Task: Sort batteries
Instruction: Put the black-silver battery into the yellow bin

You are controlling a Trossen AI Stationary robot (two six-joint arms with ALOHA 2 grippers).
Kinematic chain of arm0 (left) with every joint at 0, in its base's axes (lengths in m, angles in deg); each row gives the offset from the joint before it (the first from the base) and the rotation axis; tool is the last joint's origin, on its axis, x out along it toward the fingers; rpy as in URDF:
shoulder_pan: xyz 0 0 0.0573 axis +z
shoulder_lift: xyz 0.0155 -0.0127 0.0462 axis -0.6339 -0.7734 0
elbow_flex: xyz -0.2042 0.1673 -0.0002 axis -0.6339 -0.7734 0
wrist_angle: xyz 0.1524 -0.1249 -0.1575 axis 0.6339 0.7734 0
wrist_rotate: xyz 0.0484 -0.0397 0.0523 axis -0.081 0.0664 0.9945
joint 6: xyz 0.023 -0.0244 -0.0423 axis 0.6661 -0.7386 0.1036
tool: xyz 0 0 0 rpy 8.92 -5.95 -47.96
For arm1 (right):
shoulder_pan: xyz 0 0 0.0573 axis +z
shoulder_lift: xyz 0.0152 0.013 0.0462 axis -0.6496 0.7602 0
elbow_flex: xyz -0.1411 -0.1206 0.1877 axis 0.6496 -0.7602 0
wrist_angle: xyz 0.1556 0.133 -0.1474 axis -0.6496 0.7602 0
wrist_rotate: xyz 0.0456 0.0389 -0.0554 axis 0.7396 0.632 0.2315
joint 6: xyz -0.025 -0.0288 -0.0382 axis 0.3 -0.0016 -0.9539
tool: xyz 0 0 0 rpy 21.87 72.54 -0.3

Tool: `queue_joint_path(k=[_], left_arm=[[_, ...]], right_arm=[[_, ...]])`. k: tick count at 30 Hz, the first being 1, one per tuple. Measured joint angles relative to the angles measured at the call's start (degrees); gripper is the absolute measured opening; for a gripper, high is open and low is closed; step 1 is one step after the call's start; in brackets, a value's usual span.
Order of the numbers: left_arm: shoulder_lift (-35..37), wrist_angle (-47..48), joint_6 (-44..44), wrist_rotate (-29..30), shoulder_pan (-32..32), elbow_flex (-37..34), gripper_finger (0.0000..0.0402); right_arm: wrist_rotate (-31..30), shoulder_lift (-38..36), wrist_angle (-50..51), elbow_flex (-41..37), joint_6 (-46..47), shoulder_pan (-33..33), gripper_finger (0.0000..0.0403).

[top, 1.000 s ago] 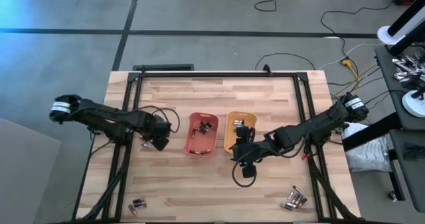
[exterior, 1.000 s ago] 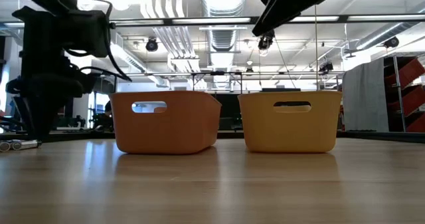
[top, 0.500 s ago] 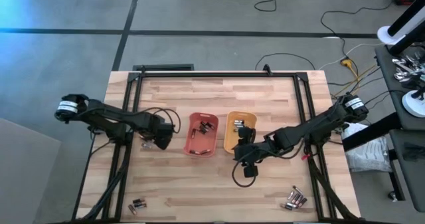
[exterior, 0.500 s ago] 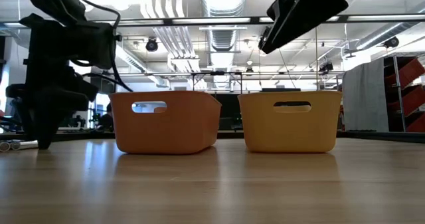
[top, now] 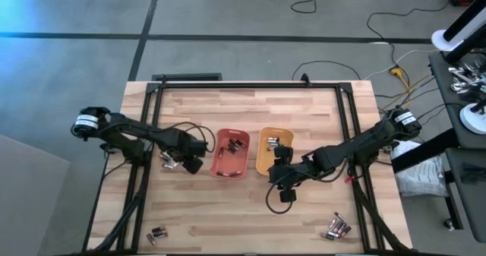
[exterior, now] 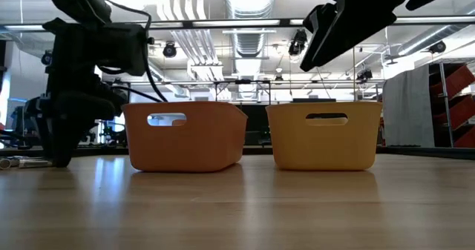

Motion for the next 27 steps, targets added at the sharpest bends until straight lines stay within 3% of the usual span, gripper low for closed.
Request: queue_joint_path(k=[12, 22, 27], left_arm=[[-4.2, -0.5, 7.3, -1.1, 0.0, 2.9, 0.0027], [3.7, -1.6, 7.2, 3.2, -1.5, 2.6, 0.0026], [11.1, -1.9, 9.5, 9.8, -2.7, 6.1, 0.0026]], right_arm=[[0.4, 0.0, 0.6, -3.2, 4.8, 0.0, 0.0172], [0.4, -0.2, 1.9, -3.3, 5.1, 0.1, 0.0155], [0.4, -0.4, 1.9, -3.3, 4.6, 0.0, 0.015]])
